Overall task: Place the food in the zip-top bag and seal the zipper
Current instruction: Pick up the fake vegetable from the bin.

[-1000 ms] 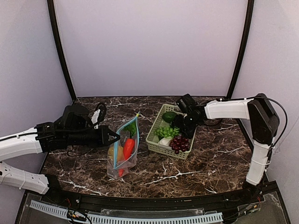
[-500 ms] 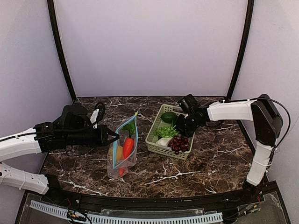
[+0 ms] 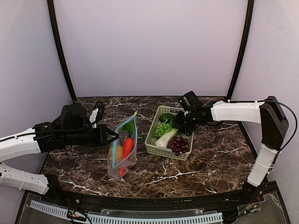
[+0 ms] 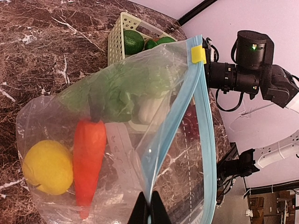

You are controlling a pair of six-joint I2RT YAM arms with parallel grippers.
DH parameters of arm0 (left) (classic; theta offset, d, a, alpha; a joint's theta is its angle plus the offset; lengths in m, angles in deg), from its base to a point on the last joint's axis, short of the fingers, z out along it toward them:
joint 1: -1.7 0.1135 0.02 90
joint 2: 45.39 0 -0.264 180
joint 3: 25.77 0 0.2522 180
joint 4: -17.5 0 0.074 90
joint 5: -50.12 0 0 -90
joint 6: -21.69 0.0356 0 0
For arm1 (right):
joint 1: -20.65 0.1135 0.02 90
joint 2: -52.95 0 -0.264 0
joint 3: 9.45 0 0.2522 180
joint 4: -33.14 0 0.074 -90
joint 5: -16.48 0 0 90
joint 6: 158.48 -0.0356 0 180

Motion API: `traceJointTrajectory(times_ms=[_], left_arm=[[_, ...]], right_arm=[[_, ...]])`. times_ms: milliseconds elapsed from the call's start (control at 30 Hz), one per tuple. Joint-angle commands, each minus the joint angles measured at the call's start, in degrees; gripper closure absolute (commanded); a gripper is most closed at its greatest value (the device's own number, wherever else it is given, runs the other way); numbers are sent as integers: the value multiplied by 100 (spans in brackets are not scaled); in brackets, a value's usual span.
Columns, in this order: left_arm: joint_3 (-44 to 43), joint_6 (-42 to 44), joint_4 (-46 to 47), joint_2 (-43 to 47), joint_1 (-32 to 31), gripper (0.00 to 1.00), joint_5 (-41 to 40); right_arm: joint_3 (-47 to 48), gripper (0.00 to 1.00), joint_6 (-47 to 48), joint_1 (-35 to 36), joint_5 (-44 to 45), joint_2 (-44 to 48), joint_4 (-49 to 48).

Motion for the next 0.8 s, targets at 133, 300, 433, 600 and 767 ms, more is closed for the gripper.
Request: traceJointTrajectory(times_ms=[133,300,433,600,767], left_arm=[[48,36,-167,200,35,99,-78],[22,62,-197,223,32,99,-93],[3,80,-218,215,34,99,-94],[-30,94,-250,215,33,99,-100],[-63,106,-285,207,32,99,-95]], right_arm=[[-16,79,-24,192,398,468,-7],[55,79,84,243,441,596,28],[78,79,119,281,462,683,36],[96,79,135,285,429,808,43],[62,79,6,286,120,1032,-98]])
